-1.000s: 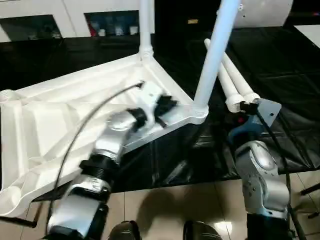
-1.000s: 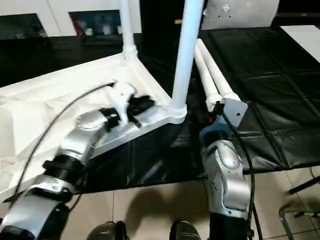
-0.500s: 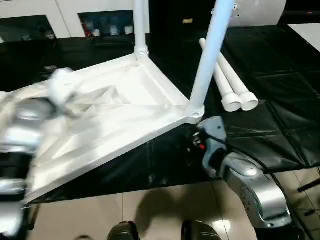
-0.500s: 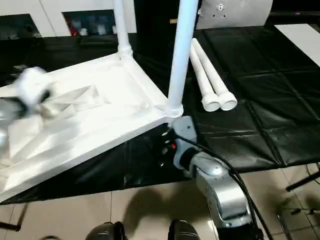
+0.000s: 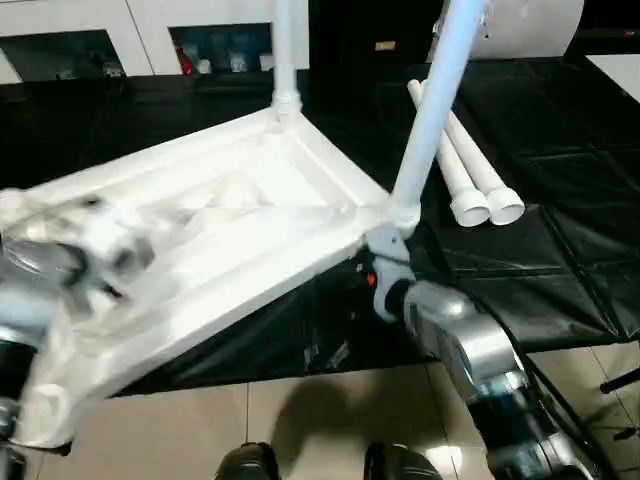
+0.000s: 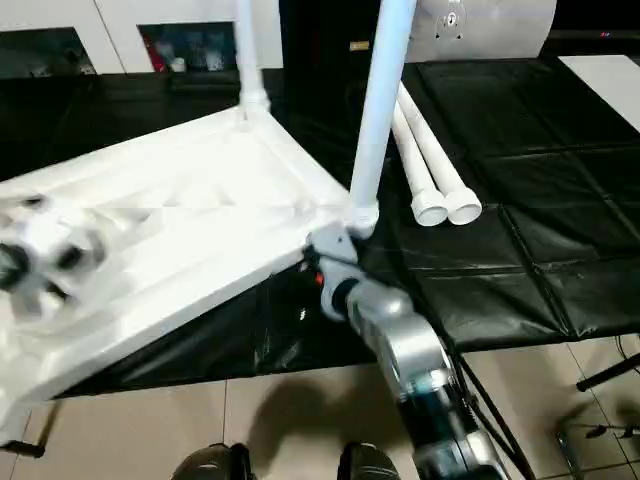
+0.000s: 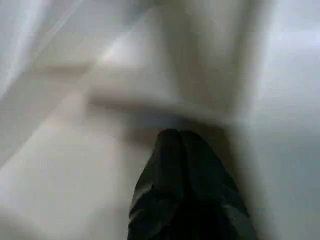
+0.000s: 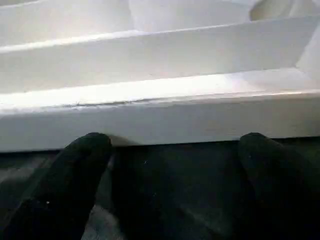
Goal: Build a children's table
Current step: Rotate table base
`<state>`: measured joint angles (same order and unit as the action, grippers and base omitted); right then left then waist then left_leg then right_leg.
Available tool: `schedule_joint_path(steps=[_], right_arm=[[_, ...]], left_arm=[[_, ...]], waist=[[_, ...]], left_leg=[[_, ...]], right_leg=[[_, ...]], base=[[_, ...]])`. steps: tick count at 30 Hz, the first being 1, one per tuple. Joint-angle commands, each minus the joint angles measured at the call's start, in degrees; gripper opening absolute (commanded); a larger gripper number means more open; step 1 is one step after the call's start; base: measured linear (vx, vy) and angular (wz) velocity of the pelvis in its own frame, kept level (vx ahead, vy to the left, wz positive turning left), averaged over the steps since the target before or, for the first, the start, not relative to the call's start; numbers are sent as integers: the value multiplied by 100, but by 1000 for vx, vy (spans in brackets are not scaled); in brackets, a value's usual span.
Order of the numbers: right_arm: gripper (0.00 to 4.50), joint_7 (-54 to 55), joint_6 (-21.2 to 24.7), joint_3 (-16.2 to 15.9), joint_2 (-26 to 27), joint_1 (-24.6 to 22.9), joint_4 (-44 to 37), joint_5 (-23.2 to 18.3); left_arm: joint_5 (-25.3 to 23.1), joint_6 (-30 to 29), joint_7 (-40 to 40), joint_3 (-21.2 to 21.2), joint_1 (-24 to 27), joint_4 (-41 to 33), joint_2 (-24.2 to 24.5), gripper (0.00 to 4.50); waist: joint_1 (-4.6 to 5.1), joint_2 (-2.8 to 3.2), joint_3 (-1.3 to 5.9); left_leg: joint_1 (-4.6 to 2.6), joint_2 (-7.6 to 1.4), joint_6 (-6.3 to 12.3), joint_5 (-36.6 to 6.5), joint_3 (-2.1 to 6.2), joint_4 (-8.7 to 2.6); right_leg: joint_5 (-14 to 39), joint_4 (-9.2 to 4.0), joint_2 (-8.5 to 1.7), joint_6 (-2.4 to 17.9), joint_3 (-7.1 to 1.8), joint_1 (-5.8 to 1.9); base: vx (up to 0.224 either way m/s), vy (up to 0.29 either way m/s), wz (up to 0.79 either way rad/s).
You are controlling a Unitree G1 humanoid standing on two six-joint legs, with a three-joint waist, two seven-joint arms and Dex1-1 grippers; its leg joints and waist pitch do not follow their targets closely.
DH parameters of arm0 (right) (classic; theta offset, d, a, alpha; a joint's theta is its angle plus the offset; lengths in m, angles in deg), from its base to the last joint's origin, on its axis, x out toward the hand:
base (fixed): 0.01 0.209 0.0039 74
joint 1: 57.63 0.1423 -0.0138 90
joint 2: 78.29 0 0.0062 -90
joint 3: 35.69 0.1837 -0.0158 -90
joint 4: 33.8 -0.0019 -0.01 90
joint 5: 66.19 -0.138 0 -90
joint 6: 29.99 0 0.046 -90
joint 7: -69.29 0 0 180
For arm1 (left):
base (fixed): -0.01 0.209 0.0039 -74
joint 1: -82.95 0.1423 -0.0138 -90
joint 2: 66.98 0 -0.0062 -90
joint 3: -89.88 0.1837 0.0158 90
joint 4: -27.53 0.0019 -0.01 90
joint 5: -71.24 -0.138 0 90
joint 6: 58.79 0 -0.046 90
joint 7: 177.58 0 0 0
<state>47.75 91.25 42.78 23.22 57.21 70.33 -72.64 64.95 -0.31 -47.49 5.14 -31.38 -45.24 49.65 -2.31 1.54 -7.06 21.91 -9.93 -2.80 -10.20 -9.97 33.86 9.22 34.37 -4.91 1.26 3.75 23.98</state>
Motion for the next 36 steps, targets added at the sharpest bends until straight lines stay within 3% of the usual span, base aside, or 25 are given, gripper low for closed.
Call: schedule_joint_path(steps=[1, 3, 7, 11, 14, 15, 20, 26, 27, 28, 32, 35, 36], right_arm=[[450, 125, -239, 91, 70, 197, 346, 33], [450, 140, -330, 110, 96, 333, 535, 36], [450, 150, -503, 130, 148, 521, 814, 77], [450, 144, -745, 169, 161, 643, 1060, 143], [450, 226, -969, 244, 132, 670, 1105, 201], [450, 316, -1125, 344, 117, 692, 1118, 226], [450, 491, -1481, 575, 36, 799, 1163, 294], [450, 236, -1626, 786, -360, 860, 590, 227], [450, 134, -1575, 785, -448, 814, 385, 210], [450, 92, -1560, 783, -482, 794, 303, 204], [450, -441, -1369, 679, -745, 565, -259, 62], [450, -1488, -828, 403, -1472, -44, -1394, -359], [450, -1488, -828, 403, -1472, -44, -1394, -359]], left_arm=[[573, -198, -830, 268, 179, -559, -112, 3], [906, -340, -1218, 343, 262, -948, -96, 3], [1395, -635, -1533, 418, 265, -1471, -220, 3], [1410, -615, -1293, 328, -104, -1259, -761, 3], [1114, -140, -673, 213, -597, -558, -1241, 3], [1033, 91, -250, 124, -869, -139, -1483, 3], [903, 506, 612, -33, -1333, 660, -1848, 3], [254, 2015, 2300, -83, -1934, 2342, -2062, 3], [264, 2259, 2262, -82, -1871, 2340, -2092, 3], [270, 2375, 2236, -77, -1847, 2349, -2105, 3], [580, 2620, 1606, -128, -1559, 1952, -2157, 3], [1263, 2417, 399, -33, -883, 674, -1899, 3], [1263, 2417, 399, -33, -883, 674, -1899, 3]], waist=[[11, 88, 479], [21, 98, 471], [53, 94, 500], [45, 81, 513], [39, 93, 524], [38, 71, 530], [14, 75, 564], [3, 31, 577], [-3, 71, 564], [4, 47, 578], [-16, 43, 572], [-65, 21, 552], [-83, 32, 548]], left_leg=[[-126, -266, -199, -1338, 92, -451], [-132, -256, -206, -1388, 89, -451], [-106, -244, -146, -1168, 83, -432], [-106, -231, -32, -979, 60, -397], [-99, -207, 34, -896, 56, -374], [-92, -199, 41, -891, 55, -370], [-72, -199, 120, -780, 69, -336], [-63, -195, 239, -757, 89, -327], [-63, -197, 263, -704, 94, -323], [-54, -197, 304, -619, 84, -313], [-50, -216, 474, -565, 75, -309], [-66, -287, 575, -646, 82, -335], [-64, -314, 566, -670, 97, -341]], right_leg=[[1186, -314, -368, 1421, -308, -298], [1326, -330, -350, 1392, -307, -286], [1005, -284, -337, 1447, -299, -317], [893, -300, -326, 1487, -299, -335], [807, -304, -301, 1458, -288, -344], [765, -314, -293, 1431, -285, -356], [603, -283, -303, 1456, -268, -382], [607, -299, -285, 1284, -252, -416], [542, -295, -282, 1304, -249, -407], [401, -281, -282, 1353, -253, -413], [262, -266, -292, 1545, -250, -404], [323, -260, -319, 1630, -256, -406], [354, -247, -337, 1625, -258, -412]], base=[[0, 0, 0], [0, 0, 0], [0, 0, 0], [0, 0, 0], [0, 0, 0], [0, 0, 0], [0, 0, 0], [0, 0, 0], [0, 0, 0], [0, 0, 0], [0, 0, 0], [0, 0, 0], [0, 0, 0]])
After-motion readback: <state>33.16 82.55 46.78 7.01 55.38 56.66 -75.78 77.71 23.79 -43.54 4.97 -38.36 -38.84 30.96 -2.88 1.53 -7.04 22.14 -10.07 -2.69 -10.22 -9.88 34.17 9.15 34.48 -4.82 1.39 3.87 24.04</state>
